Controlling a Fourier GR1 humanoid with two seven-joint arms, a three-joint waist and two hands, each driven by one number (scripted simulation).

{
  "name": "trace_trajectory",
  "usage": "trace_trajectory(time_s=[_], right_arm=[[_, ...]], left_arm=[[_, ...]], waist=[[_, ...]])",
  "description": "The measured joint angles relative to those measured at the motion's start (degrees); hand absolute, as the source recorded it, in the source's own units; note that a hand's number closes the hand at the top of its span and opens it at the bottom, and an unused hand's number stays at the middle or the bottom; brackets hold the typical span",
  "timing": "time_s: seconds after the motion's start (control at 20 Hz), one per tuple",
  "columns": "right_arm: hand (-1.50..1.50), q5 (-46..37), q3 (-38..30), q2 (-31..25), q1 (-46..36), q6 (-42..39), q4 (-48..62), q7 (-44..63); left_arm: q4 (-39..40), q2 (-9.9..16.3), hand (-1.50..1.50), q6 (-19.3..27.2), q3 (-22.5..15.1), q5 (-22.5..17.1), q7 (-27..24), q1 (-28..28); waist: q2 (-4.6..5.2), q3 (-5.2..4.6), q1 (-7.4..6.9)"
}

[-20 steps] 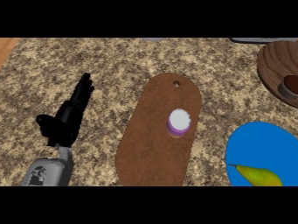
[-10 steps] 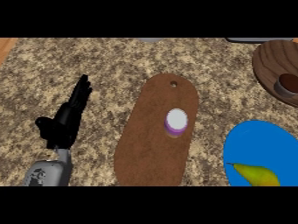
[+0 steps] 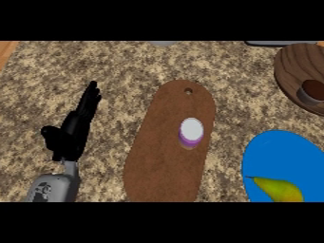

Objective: Pick the cupcake from the plate and place it in the bowl

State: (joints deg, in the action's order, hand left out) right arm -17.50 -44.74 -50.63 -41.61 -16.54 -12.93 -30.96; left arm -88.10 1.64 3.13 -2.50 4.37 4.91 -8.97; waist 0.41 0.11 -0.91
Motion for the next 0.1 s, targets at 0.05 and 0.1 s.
trace_trajectory(time_s=[0.05,0.1], right_arm=[[-1.50,0.2,0.1,-0.2,0.6,-0.8,0.1,-0.5],[-1.50,0.5,0.4,0.0,1.1,-0.9,-0.2,-0.9]], left_arm=[[0.1,0.3,0.00,-0.4,0.5,-0.5,0.6,-0.7],[0.1,0.2,0.00,-0.2,0.4,-0.2,0.3,-0.4]], waist=[[0.02,0.02,-0.04],[0.01,0.02,-0.05]])
